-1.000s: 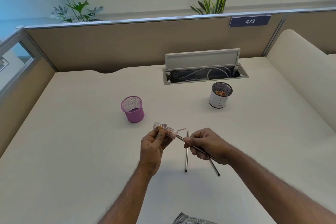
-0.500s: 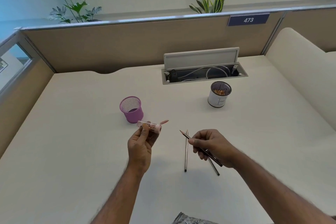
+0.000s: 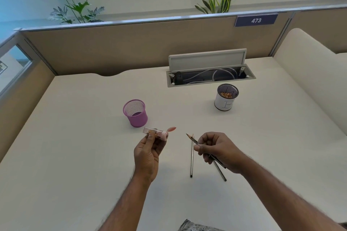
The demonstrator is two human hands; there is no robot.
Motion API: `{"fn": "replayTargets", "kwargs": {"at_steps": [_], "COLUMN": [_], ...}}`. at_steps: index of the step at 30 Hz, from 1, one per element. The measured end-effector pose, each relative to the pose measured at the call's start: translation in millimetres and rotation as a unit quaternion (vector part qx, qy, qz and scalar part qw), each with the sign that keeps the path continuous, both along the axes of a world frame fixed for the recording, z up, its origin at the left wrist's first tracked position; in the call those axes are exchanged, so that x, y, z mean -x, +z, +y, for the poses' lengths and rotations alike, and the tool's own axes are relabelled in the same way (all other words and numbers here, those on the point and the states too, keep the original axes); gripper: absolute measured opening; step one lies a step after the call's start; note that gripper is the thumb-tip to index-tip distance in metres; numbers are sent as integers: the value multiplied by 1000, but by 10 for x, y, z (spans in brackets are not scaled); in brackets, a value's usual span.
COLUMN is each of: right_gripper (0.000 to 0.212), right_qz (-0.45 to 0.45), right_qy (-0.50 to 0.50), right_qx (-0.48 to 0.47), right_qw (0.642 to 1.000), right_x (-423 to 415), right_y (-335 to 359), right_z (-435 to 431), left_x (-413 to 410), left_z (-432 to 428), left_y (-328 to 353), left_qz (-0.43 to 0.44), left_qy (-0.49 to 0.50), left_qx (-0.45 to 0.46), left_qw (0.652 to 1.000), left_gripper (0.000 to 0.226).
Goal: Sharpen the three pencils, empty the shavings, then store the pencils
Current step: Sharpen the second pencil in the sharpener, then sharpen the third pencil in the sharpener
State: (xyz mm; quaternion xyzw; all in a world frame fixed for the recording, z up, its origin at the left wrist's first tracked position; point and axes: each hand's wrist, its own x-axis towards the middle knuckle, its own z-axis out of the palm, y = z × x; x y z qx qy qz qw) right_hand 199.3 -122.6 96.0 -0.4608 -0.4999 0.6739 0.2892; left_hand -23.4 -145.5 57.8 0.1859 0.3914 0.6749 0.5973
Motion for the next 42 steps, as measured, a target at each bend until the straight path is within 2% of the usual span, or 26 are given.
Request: {"fn": "replayTargets", "kwargs": {"at_steps": [5,9,17,21,28,34,42], "right_gripper": [14,15,5,9,6,10,14], "right_qz": [-11,-145,-329,-442,-440,-444,-458], "right_qy": [-68,-128,-212,-238,-236,-240,-242], "right_qx": [5,-40,-123,-137,-92,-88,-82], "right_qw": [998,980,912,854,862,859,851], "right_x": [32,80,177,195,301,359,403], "right_y": [-168,-452,-961,-1057,-1168,-1220,-1223], "right_z": [-4,-37,-142,-192,-164,-120,-106], "left_x": [9,1,21,61,150,260,414], "left_z": [-1,-40,-98,-122,-134,-156,-161], "left_y": [-57,-71,-106,-141,-237,-250,-354], "left_qz": [1,7,18,26,22,18,21], "left_qy": [9,3,-1,-13,-25,-41,-46], "left_qx": [24,26,56,58,51,65,63], "left_qw": [1000,1000,998,998,998,997,997], "left_gripper": [32,28,28,28,40,27,36]}}
